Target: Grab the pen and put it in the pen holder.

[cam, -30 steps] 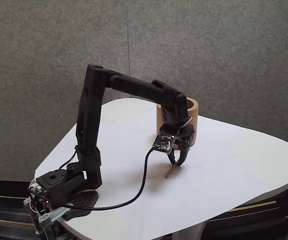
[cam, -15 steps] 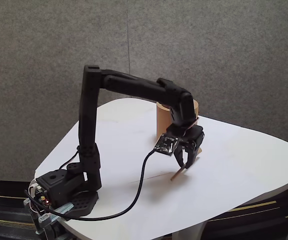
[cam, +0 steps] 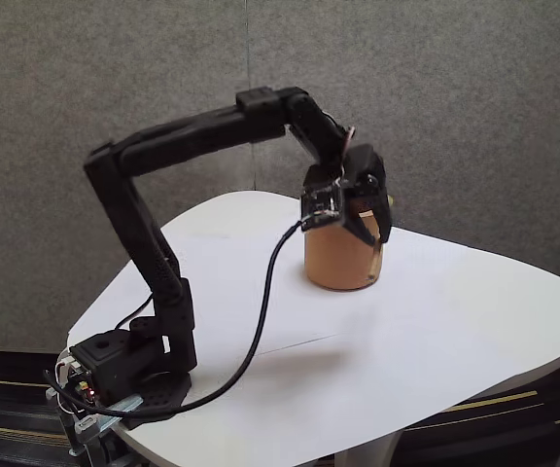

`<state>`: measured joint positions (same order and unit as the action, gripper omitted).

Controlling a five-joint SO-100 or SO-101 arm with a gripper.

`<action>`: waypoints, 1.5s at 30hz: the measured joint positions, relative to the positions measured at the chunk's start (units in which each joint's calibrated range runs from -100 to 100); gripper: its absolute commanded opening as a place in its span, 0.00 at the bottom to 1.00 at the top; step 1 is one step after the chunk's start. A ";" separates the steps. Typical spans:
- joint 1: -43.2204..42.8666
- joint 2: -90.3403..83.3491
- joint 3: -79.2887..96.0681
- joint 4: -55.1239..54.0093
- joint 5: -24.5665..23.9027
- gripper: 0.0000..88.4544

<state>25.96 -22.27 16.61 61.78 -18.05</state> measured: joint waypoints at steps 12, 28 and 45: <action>-0.07 -13.38 -0.54 -14.66 21.59 0.00; -18.44 -9.48 7.67 -63.39 57.19 0.00; -26.29 12.79 14.98 -72.80 64.86 0.00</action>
<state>-0.33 -9.48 31.59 -11.02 46.81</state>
